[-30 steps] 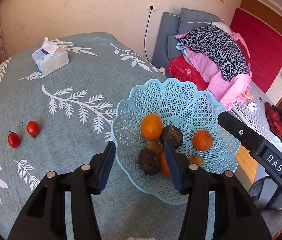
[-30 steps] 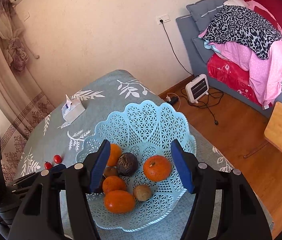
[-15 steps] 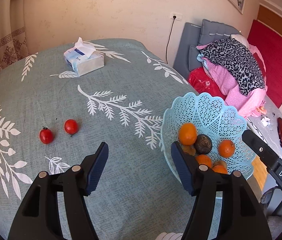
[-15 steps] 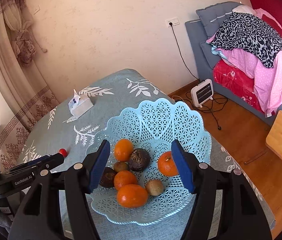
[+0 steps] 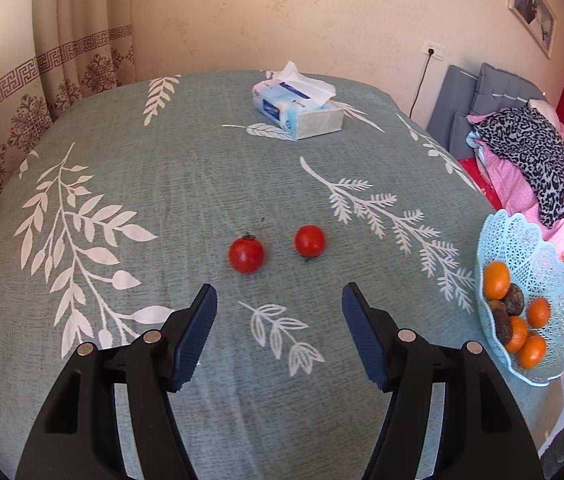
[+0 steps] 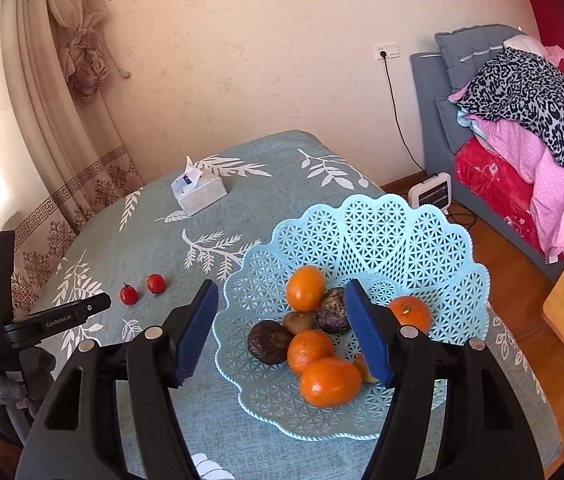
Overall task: Organize fruits
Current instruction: 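Move the left gripper to a red tomato and grasp it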
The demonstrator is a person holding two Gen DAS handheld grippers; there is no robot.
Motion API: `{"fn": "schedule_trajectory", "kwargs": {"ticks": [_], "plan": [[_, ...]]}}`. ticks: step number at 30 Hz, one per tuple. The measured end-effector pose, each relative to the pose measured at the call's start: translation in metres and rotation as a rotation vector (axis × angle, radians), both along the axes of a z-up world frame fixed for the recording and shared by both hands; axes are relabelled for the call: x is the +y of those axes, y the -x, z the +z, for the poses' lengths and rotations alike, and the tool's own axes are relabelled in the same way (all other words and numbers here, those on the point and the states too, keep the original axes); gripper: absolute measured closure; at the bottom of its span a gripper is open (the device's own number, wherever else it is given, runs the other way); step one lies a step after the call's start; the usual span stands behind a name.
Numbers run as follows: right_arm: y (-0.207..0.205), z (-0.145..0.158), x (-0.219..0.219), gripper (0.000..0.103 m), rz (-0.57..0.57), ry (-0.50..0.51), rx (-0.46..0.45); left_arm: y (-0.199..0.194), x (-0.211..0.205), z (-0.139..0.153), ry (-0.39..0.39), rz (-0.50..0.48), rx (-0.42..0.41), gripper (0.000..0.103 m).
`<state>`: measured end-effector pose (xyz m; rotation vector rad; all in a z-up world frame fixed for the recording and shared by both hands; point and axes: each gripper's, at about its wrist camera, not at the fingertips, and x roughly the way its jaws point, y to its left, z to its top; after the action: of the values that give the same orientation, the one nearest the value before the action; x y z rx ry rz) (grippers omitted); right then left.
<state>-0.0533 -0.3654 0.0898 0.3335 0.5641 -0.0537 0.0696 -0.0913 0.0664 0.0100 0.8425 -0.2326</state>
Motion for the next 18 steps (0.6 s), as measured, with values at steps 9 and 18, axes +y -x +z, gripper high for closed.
{"fn": "schedule_trajectory", "kwargs": {"ticks": [9, 18], "plan": [[-0.020, 0.002, 0.069, 0.036, 0.144, 0.153, -0.014, -0.017, 0.017, -0.024, -0.053, 0.036, -0.002, 0.038], [-0.049, -0.014, 0.113, 0.034, 0.288, 0.194, 0.051, -0.050, 0.013, -0.036, -0.063, 0.024, 0.022, 0.038]]}}
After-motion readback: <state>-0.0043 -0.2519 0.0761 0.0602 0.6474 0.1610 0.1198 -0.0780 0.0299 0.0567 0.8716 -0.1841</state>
